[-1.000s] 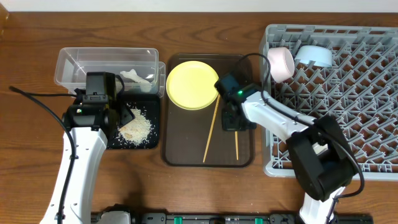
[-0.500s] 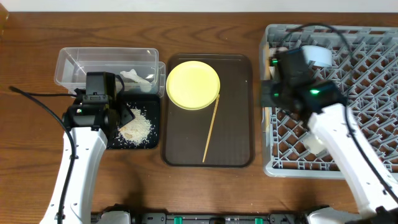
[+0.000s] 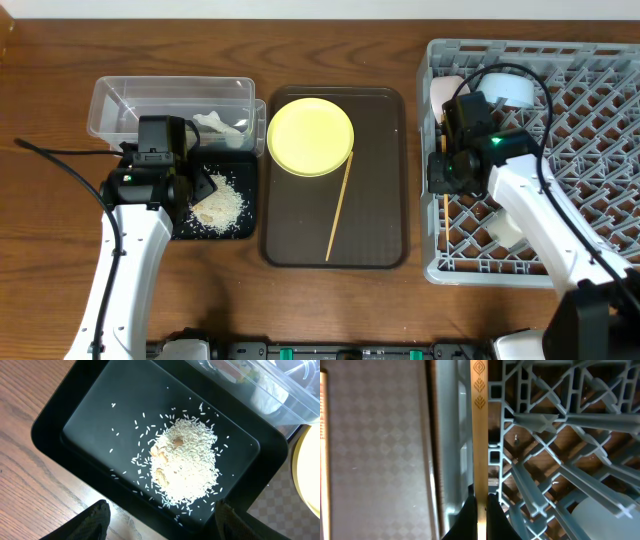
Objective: Sort waste into correct bins and load items into the dishwasher rack
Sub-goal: 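Carry the chopstick to the rack's left edge and drop it in, then reach the right gripper back and grasp the second chopstick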
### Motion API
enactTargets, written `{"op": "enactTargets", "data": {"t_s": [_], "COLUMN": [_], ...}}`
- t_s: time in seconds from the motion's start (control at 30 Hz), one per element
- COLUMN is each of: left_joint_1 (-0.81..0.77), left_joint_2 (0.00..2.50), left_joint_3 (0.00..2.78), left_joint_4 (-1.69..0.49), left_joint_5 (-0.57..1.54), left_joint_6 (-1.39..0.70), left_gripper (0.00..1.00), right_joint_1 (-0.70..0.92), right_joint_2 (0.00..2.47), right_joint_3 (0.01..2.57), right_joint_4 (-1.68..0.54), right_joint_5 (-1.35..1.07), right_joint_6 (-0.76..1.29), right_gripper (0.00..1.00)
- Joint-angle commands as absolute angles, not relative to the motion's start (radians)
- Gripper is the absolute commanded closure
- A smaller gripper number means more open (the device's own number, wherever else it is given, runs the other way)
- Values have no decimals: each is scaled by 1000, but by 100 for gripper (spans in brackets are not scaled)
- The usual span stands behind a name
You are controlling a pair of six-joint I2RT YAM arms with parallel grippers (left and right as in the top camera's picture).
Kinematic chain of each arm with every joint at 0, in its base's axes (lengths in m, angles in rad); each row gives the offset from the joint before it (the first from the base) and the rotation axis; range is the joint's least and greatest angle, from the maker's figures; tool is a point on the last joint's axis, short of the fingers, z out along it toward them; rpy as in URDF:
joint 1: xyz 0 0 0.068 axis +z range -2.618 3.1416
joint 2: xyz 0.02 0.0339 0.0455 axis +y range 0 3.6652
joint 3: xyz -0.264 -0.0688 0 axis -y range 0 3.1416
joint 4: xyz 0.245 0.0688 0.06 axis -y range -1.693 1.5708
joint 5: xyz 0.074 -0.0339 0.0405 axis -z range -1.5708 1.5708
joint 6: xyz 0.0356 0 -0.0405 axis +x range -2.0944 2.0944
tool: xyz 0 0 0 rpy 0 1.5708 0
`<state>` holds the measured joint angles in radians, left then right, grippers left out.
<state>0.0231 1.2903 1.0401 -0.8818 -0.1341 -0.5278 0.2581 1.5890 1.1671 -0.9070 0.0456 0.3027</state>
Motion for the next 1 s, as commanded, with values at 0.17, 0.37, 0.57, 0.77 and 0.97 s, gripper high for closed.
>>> {"op": "enactTargets", "data": {"t_s": [0.17, 0.37, 0.57, 0.77, 0.97], "left_joint_1": [28, 28, 28, 28, 28], "left_joint_2": [1287, 1287, 1287, 1287, 1287], "left_joint_3": [1045, 1045, 1045, 1045, 1045], "left_joint_4": [-881, -881, -881, -881, -881], "left_joint_5": [-139, -139, -139, -139, -139], "left_joint_6": [-537, -537, -537, -537, -537], "left_gripper": [30, 30, 30, 30, 30], "right_joint_1": [255, 255, 280, 369, 514], "right_joint_2": [1597, 1571, 1525, 1538, 1598], "right_joint_3": [1166, 1191, 1204, 1202, 1202], "right_joint_4": [-862, -820, -676, -582, -583], "right_joint_5": [78, 78, -35, -158, -84], "right_joint_6": [280, 229, 222, 225, 327], "right_gripper": [75, 64, 61, 60, 59]}}
